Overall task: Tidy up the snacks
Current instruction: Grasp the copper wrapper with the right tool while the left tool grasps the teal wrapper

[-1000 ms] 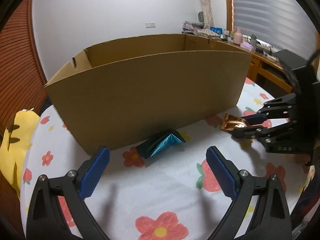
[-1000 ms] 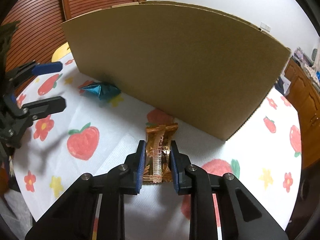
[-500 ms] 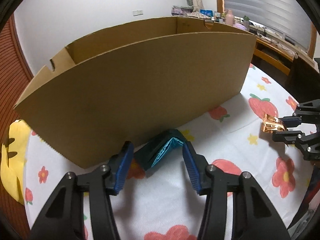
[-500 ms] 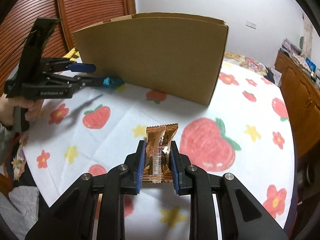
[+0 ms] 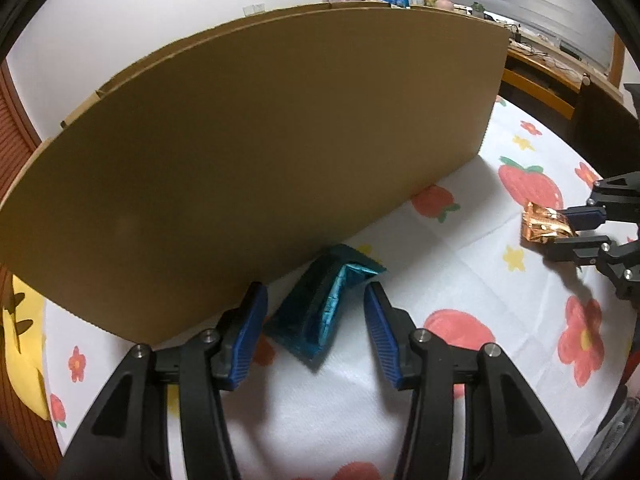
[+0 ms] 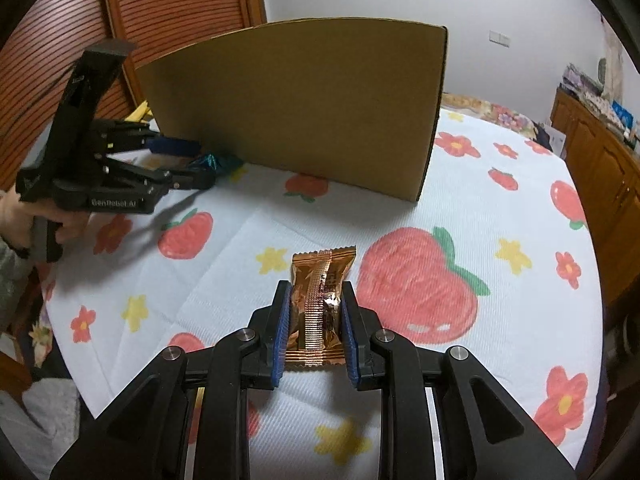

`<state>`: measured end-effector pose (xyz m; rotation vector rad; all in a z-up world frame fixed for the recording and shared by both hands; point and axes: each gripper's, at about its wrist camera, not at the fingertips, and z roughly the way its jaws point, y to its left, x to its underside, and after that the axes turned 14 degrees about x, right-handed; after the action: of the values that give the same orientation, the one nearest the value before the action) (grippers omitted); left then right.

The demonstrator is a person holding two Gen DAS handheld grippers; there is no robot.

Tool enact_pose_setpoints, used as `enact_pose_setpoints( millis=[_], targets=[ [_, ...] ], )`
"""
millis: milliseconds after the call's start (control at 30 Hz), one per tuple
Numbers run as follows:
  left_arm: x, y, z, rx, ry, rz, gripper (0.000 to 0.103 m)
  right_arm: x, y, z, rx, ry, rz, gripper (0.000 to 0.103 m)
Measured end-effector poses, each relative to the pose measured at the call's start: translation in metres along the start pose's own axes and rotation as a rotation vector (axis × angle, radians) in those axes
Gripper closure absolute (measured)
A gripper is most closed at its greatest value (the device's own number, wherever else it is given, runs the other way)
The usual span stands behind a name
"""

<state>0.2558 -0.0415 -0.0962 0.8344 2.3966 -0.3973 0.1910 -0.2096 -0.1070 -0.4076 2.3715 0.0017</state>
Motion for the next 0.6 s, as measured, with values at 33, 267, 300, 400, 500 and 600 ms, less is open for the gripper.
enact_pose_setpoints(
  millis=[33,267,300,400,500,600],
  targets=[
    [0.0,-0.001,0.0,0.011,0.003,-0.003,0.054,0.0,-0.001,-0.001,-0.003,-0.001,0.004,0.082],
    [-0.001,-0.007,-0.002,0.017,0.006,0.019,0.061,0.0,0.0,0.0,0.006,-0.004,-0.001,0.082],
    [-0.001,-0.007,-0.002,0.016,0.004,0.021,0.067,0.0,0.001,-0.001,0.007,-0.004,0.001,0.082],
    [0.0,-0.01,-0.002,0.006,-0.002,0.021,0.075,0.0,0.0,-0.001,0.009,-0.004,0.007,0.082],
    [0.002,-0.008,-0.001,0.011,-0.01,0.007,0.083,0.0,0.001,-0.001,0.01,-0.004,0.008,0.082],
    [0.006,-0.006,-0.004,0.016,-0.02,-0.003,0.087,0.0,0.0,-0.001,0.01,-0.004,0.008,0.082]
  ],
)
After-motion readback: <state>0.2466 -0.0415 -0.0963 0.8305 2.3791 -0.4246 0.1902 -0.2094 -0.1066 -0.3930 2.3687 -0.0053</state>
